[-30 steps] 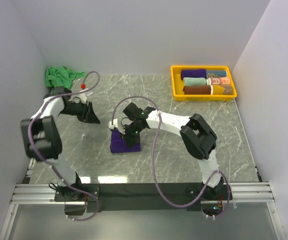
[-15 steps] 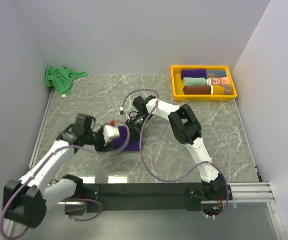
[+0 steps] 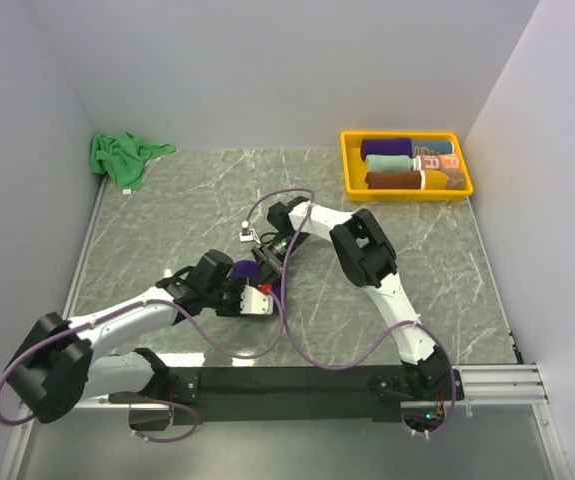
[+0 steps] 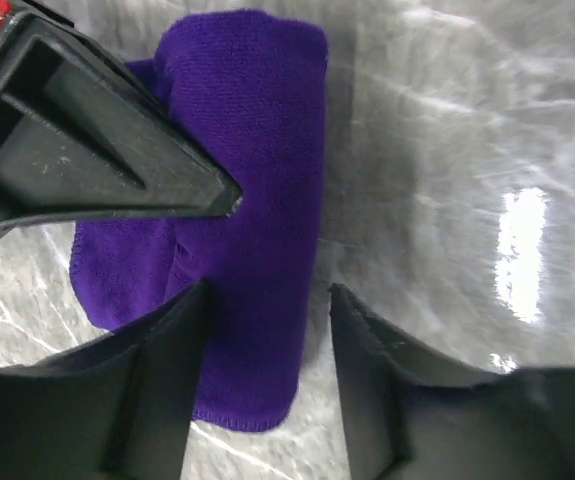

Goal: Roll the towels
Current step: Roll the towel

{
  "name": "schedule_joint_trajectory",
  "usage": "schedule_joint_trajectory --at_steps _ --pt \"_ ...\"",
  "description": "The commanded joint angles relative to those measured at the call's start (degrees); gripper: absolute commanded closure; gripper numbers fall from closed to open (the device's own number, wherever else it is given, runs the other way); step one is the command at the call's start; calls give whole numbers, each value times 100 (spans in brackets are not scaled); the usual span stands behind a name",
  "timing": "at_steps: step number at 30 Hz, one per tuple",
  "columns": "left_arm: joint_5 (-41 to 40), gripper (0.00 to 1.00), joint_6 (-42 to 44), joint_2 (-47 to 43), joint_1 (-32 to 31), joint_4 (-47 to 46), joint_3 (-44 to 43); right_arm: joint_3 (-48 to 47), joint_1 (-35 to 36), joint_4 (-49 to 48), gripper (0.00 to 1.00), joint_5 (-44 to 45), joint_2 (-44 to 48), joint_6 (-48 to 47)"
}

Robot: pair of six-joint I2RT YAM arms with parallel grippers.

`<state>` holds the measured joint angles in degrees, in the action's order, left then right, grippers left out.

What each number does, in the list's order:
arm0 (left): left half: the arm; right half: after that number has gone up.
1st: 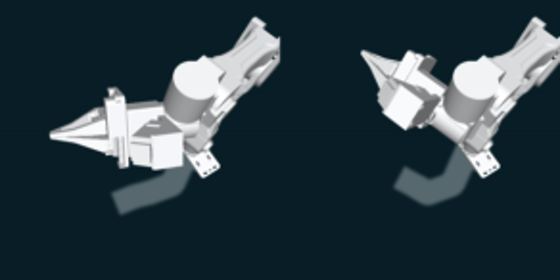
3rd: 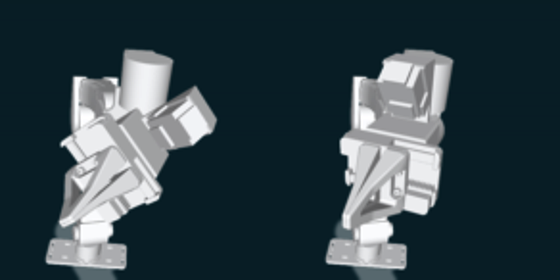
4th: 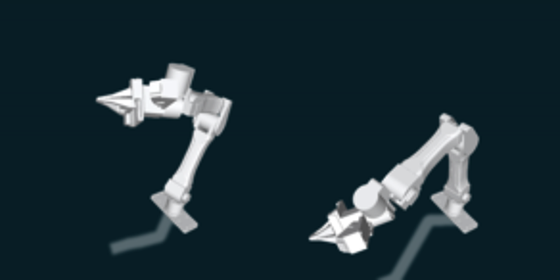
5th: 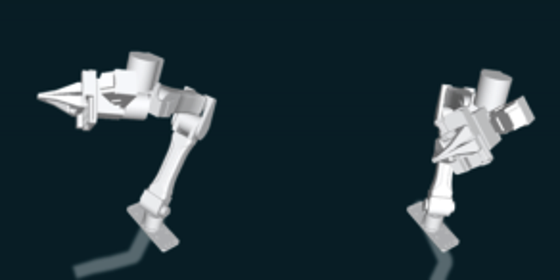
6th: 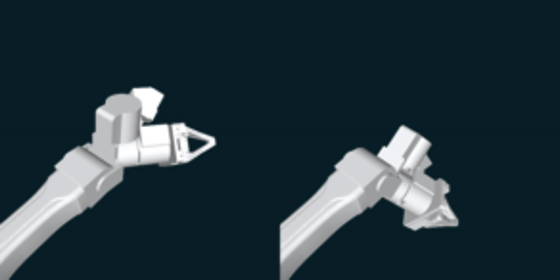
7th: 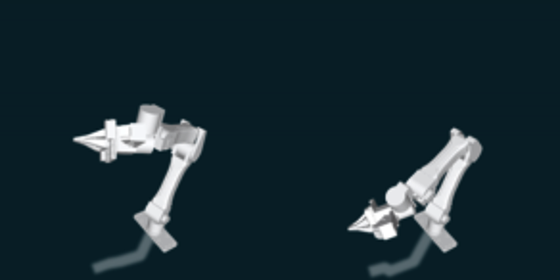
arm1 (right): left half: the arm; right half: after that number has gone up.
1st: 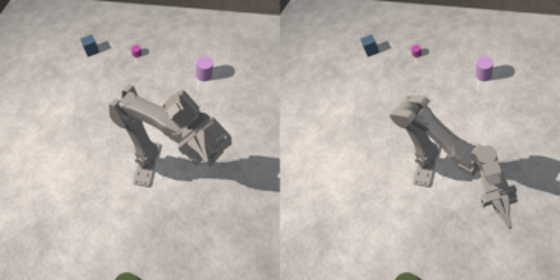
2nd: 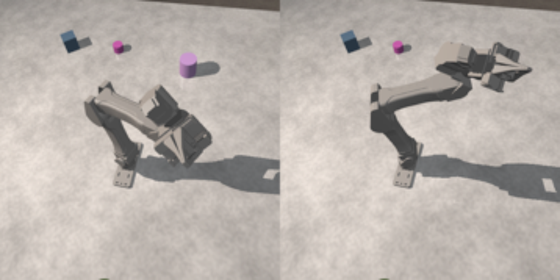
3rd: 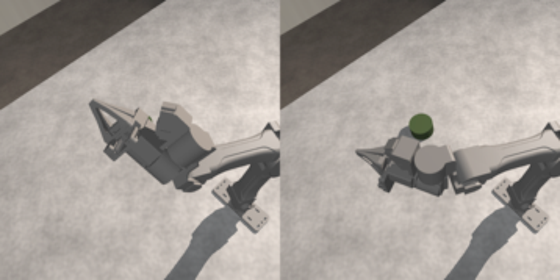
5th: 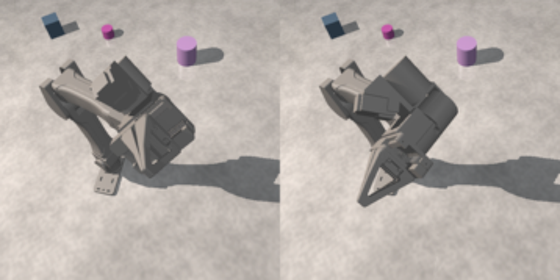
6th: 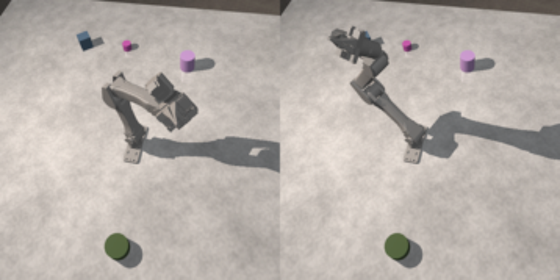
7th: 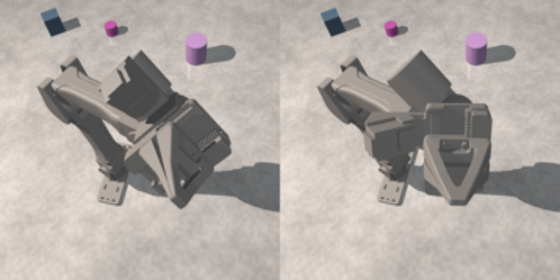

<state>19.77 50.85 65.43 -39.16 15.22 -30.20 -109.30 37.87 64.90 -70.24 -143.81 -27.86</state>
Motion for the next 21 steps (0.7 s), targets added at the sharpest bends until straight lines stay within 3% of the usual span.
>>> schedule_joint_trajectory --at_steps 1,3,6,10,14,21 --pt "-325 55 145 364 -83 -416 58 84 89 -171 100 1126 -289 -71" --pt "-342 73 57 689 -92 -22 -161 180 63 -224 99 1152 -140 25" --pt "-290 85 -399 1058 -75 401 -478 416 -86 -443 87 1153 263 314" --pt "421 99 -497 1226 -57 1437 -698 743 -306 -777 69 1099 915 614" --pt "844 99 -716 1419 -48 2140 -1005 945 -596 -1058 54 1423 1574 869" --pt "1424 99 -1147 2095 232 3021 -1708 1041 -1386 -1480 53 1926 2750 1158"
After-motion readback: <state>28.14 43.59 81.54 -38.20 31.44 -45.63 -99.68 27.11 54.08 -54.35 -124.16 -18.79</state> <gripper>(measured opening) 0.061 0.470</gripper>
